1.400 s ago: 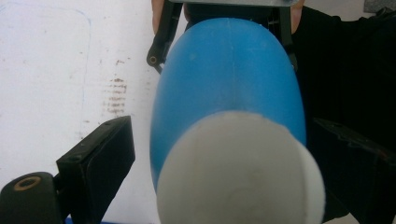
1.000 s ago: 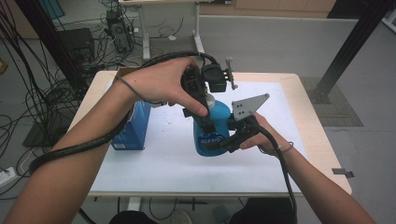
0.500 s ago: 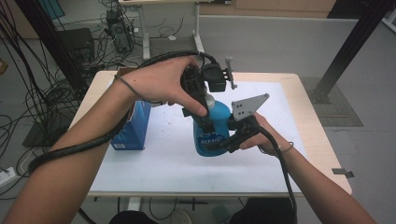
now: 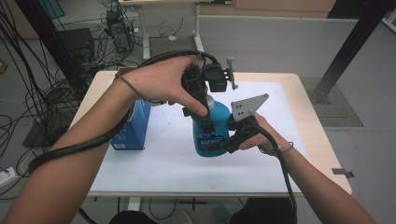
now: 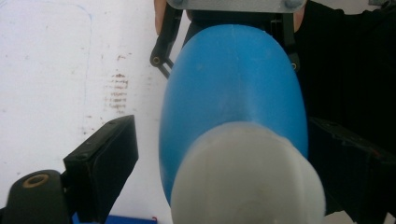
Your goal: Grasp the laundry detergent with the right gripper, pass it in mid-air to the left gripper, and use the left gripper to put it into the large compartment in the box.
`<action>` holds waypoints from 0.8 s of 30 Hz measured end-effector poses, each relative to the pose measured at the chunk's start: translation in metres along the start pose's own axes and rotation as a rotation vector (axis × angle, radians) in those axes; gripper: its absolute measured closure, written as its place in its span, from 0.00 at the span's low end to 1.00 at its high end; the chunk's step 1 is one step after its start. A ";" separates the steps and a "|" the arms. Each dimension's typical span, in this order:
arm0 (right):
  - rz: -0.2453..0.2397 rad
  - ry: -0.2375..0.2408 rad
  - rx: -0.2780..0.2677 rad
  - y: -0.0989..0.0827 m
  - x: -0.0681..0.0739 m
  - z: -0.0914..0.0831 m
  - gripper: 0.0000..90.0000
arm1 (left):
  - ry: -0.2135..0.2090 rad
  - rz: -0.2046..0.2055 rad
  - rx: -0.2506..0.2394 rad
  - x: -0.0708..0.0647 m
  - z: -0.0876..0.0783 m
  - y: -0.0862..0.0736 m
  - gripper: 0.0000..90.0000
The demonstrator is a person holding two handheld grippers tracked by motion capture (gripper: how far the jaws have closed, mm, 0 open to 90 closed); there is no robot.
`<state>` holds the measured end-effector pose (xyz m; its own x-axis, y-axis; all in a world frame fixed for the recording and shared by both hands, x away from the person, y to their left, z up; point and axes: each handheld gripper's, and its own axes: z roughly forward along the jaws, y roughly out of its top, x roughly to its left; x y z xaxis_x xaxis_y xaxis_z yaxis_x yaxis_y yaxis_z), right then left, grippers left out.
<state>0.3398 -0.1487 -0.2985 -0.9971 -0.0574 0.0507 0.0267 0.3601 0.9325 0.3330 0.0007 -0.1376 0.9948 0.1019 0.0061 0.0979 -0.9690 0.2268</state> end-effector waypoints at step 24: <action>-0.009 0.001 -0.007 0.002 0.000 -0.002 0.47 | 0.000 0.016 0.028 -0.001 -0.002 0.006 0.31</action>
<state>0.3398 -0.1495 -0.2958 -0.9972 -0.0619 0.0424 0.0179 0.3525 0.9356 0.3330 -0.0050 -0.1345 0.9962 0.0863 0.0092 0.0827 -0.9764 0.1997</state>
